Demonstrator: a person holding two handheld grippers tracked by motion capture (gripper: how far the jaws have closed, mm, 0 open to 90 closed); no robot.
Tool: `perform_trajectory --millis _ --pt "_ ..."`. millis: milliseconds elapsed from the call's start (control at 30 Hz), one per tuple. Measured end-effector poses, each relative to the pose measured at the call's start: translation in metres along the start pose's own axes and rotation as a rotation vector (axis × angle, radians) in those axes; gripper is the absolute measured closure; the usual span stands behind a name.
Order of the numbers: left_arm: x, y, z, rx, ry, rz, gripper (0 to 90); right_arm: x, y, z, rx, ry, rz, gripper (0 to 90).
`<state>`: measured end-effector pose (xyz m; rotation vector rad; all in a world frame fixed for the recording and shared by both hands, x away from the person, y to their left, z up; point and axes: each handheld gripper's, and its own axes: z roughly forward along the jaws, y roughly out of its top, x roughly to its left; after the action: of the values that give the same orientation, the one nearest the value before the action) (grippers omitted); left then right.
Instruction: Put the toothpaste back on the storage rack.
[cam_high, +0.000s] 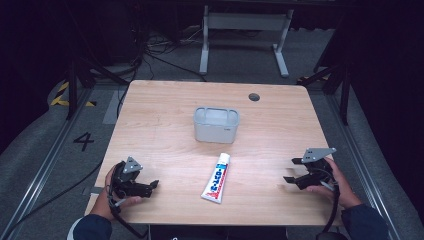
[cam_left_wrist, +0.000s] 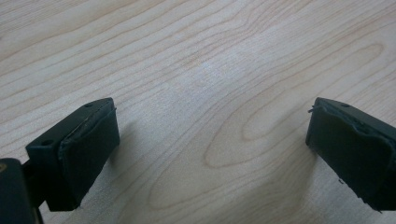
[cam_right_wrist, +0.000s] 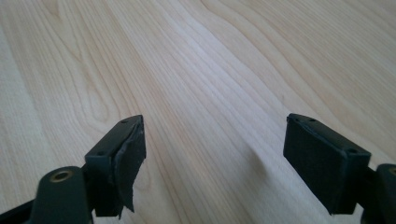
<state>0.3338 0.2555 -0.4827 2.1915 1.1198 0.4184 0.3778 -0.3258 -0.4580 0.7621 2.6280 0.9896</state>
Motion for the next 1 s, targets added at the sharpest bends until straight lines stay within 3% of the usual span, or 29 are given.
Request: perform_trajectory --millis 33,400,600,900,933,1000 --pt "0.000 0.000 0.000 0.000 0.000 0.000 3.2 0.001 0.008 0.001 -0.004 0.005 -0.031 23.8" --pt "0.000 0.000 0.000 0.002 -0.002 0.001 3.2 -0.003 0.043 0.010 -0.037 0.068 -0.121 25.5" --pt "0.000 0.000 0.000 0.005 -0.005 -0.002 3.2 -0.002 0.074 0.024 -0.046 0.117 -0.200 26.8" --pt "0.000 0.000 0.000 0.003 -0.003 0.003 3.2 0.017 0.105 0.040 -0.029 0.172 -0.328 26.8" --pt "0.000 0.000 0.000 0.001 -0.002 0.003 3.2 0.024 0.112 0.044 -0.014 0.175 -0.369 26.8" --pt "0.000 0.000 0.000 0.003 -0.003 0.003 3.2 0.031 0.118 0.048 -0.006 0.188 -0.397 26.9"
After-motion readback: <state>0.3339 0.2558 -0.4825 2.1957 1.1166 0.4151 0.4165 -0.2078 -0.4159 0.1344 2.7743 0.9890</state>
